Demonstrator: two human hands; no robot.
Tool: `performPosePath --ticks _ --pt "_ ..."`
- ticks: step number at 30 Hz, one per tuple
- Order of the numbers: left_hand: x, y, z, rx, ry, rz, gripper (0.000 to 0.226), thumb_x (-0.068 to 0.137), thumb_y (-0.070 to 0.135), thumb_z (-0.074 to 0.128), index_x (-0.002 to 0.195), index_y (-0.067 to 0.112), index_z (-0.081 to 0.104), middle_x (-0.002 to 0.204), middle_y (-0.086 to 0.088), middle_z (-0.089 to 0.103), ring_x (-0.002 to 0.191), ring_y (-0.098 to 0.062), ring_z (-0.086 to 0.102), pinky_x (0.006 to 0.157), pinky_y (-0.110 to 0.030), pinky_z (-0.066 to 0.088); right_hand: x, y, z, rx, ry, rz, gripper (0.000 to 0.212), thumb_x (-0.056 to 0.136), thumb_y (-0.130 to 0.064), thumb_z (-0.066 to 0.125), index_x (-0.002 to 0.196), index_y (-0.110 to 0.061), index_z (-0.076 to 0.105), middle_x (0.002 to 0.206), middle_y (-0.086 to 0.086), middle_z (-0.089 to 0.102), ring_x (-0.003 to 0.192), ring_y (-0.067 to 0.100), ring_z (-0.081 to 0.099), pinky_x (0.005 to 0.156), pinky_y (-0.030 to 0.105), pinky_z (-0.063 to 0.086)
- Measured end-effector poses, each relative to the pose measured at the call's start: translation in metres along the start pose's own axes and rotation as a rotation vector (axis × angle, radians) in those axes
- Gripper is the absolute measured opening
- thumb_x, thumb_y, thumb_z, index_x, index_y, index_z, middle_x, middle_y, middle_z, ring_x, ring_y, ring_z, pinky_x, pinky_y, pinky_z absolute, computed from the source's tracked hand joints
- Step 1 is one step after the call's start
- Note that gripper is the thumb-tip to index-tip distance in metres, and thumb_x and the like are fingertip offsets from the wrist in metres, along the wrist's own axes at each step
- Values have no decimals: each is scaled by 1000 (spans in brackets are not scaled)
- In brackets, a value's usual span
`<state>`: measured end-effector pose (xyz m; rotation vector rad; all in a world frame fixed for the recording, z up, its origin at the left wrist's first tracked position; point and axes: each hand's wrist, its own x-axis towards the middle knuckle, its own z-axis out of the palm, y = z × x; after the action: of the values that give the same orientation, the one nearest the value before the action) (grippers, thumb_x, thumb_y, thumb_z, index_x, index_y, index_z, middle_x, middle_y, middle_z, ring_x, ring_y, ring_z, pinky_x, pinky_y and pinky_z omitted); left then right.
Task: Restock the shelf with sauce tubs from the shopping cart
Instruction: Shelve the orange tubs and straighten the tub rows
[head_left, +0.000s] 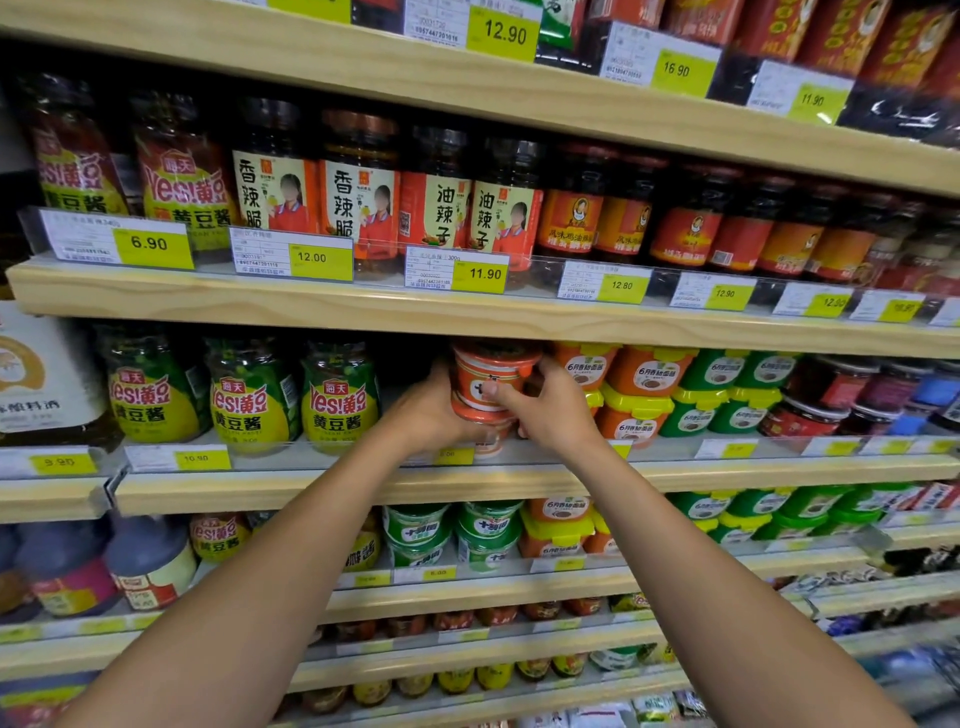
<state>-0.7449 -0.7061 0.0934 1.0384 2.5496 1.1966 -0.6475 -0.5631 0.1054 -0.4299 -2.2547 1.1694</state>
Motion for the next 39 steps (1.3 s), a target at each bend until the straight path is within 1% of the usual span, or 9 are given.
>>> performPosePath --ticks 4,17,20,25,28,31,33,36,39 --pt "-5 0 4 -29 40 -10 115 57 56 93 149 33 28 143 2 58 128 -24 59 102 -34 49 -4 2 3 -5 39 -25 74 65 -64 77 124 -23 61 113 -6 74 95 14 72 77 46 62" --pt "-16 10 0 128 62 -52 110 58 71 83 146 40 26 137 1 61 120 -28 63 93 -38 53 -6 7 10 -21 16 -48 66 72 -69 73 122 -30 56 108 -6 74 74 24 72 69 46 60" --pt "-17 10 -2 67 45 -53 111 61 59 89 150 36 26 139 2 59 123 -24 61 97 -35 51 -11 9 5 10 -9 -41 58 82 -59 70 128 -26 57 116 -7 71 95 19 71 81 38 57" --pt "-18 12 -13 -182 -44 -85 83 84 19 80 153 21 32 139 -3 55 127 -23 55 113 -41 41 -19 17 1 154 30 132 47 96 -48 47 134 -23 59 125 1 66 121 24 60 107 50 46" --pt "-17 10 -15 -497 80 -216 54 91 3 55 143 18 51 133 -9 62 124 -31 58 109 -49 46 -20 5 6 447 -130 238 40 104 -53 37 136 -36 51 138 -11 57 127 12 52 114 41 37" --pt "-22 18 -15 -1056 119 -323 46 105 35 38 143 15 54 142 -7 59 132 -28 53 107 -44 42 -20 -6 10 675 -219 288 68 100 -68 24 156 -30 32 157 -11 41 141 12 40 119 41 28" --pt "-28 26 -12 -1131 71 -286 65 106 59 18 151 21 46 149 -2 53 123 -17 57 96 -36 45 -17 -9 14 715 -216 288 73 98 -72 19 158 -31 28 159 -11 38 144 14 37 122 45 24" --pt "-32 30 -2 -1107 60 -219 72 104 64 9 155 23 40 151 -2 52 98 -4 60 76 -26 46 -13 -10 20 715 -192 247 63 100 -68 15 148 -36 39 134 -18 59 120 0 57 104 31 44" --pt "-30 31 3 -1089 41 -193 72 103 66 9 156 26 38 150 -4 53 92 -2 62 71 -25 48 -14 -16 24 672 -187 243 52 101 -66 16 136 -42 45 110 -23 65 96 -11 62 80 21 46"
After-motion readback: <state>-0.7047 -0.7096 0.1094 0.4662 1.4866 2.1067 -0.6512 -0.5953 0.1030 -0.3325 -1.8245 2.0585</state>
